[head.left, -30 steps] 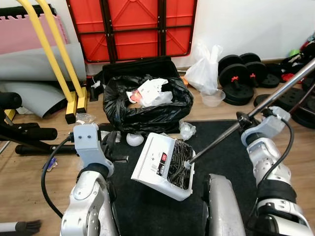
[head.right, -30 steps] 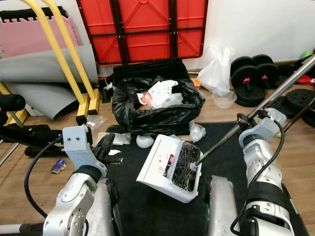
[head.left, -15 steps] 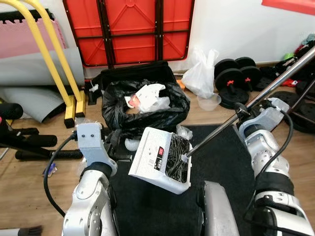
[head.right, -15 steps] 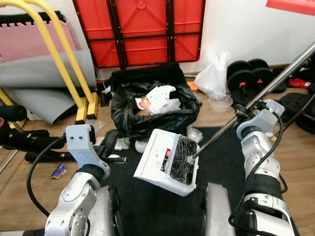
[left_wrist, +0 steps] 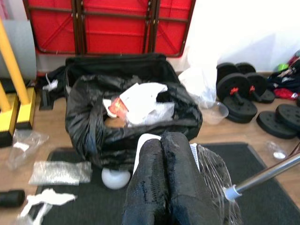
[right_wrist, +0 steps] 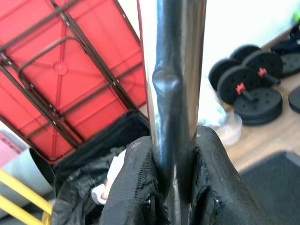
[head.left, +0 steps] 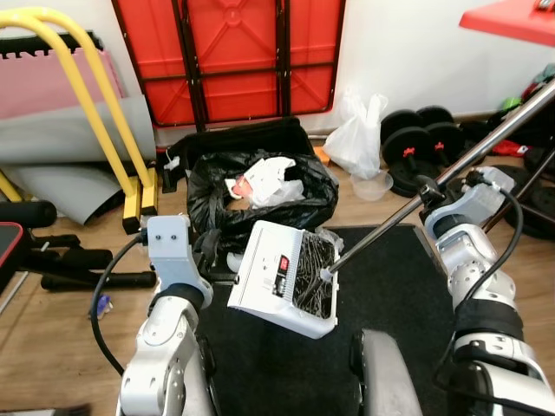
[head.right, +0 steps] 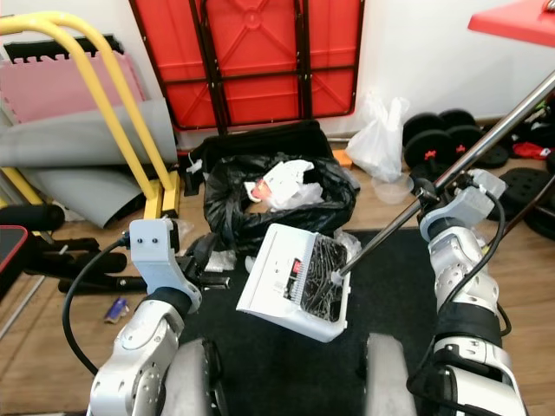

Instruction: Sweep floor

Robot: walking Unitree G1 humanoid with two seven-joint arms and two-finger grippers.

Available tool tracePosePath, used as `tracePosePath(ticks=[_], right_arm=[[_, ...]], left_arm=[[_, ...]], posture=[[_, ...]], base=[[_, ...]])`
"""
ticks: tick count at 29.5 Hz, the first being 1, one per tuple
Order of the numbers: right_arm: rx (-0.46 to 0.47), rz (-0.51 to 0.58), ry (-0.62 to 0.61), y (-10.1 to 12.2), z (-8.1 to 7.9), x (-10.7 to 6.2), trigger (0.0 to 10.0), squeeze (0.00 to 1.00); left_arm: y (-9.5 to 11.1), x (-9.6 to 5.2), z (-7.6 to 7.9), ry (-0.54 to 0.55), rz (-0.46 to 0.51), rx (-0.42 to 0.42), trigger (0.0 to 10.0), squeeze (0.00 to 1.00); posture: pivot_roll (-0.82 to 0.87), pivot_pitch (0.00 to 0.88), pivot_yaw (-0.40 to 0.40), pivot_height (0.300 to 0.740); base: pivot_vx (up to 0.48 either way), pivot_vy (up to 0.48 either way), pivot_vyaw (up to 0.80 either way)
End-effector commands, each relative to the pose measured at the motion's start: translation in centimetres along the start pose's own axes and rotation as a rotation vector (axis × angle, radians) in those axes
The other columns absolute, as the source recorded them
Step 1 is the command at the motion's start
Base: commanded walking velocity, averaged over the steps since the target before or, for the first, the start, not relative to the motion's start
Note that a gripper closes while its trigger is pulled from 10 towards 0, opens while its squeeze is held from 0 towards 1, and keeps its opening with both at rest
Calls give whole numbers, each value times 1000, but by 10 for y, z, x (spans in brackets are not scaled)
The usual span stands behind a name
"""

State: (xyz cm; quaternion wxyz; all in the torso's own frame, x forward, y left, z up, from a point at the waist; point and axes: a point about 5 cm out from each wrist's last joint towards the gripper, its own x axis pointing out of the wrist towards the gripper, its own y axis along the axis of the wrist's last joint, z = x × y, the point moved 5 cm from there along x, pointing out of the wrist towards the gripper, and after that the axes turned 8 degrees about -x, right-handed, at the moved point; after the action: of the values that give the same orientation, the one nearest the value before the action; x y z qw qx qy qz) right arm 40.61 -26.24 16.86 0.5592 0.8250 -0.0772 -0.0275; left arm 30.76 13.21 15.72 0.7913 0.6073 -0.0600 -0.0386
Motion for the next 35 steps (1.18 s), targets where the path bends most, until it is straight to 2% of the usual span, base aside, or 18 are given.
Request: tracePosePath(ticks=[1,5,18,22,27,32,35], right_arm=[[43,62,42,16,-11,3,10000,0],[42,61,58,15,-14,4,10000,0],[35,56,83,13,-20,2,10000,0],[31,53,101,12,-24,2,10000,0],[30,52,104,12,-24,2,10000,0],[25,26,154,0,-39,-1,10000,0],[25,24,159,-1,-41,-2,10000,0]], left_arm=[[-3,0,-2,14,-11,11,10000,0],[-2,0,0,-12,-2,30,10000,0],[-5,1,-1,-7,-24,22,10000,0],[-5,1,-2,-3,-18,28,10000,0],[-5,1,-2,-2,-15,31,10000,0],[-5,2,-2,-8,-15,40,10000,0],[-5,2,-2,-8,-15,40,10000,0]], posture=[[-139,0,-21,495],[-136,0,-18,515],[-138,0,-16,535],[-138,0,-16,550],[-139,0,-19,555],[-137,0,-24,585],[-137,0,-24,590]], base=[[0,0,0],[0,0,0],[0,0,0],[-480,0,0],[0,0,0],[0,0,0],[0,0,0]])
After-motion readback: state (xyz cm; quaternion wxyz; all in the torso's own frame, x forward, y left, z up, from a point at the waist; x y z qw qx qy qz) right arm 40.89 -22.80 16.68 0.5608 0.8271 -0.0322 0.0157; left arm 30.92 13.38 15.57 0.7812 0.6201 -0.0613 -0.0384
